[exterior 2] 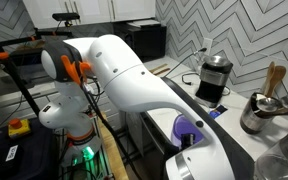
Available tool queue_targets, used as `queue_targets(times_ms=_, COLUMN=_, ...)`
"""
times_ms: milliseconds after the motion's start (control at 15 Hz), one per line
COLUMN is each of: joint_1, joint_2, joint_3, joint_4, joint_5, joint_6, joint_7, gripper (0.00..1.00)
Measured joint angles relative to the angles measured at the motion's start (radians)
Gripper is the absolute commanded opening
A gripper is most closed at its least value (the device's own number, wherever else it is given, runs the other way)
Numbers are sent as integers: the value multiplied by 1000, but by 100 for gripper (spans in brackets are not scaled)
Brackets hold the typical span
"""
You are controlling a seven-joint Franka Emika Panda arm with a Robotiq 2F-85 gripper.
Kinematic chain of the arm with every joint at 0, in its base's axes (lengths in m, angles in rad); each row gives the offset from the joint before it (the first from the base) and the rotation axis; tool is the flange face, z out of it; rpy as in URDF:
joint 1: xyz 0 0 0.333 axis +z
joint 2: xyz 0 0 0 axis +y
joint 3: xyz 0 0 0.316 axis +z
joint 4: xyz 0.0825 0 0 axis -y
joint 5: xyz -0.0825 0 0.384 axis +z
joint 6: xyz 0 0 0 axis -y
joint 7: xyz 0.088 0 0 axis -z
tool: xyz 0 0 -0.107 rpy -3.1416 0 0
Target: Put the dark blue lid on top of the clear bowl on the right
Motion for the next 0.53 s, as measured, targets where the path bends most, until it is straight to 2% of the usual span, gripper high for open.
queue_targets(times_ms=267, joint_1=13, joint_2=-34, joint_3=2, joint_4=7, joint_5=-8, joint_6=-44, joint_7=17, gripper=3)
queue_targets(times_ms=533, joint_1=50, joint_2=-39, joint_3=12, joint_4=61, joint_5=-27, joint_6=-92, joint_7=90, gripper=3)
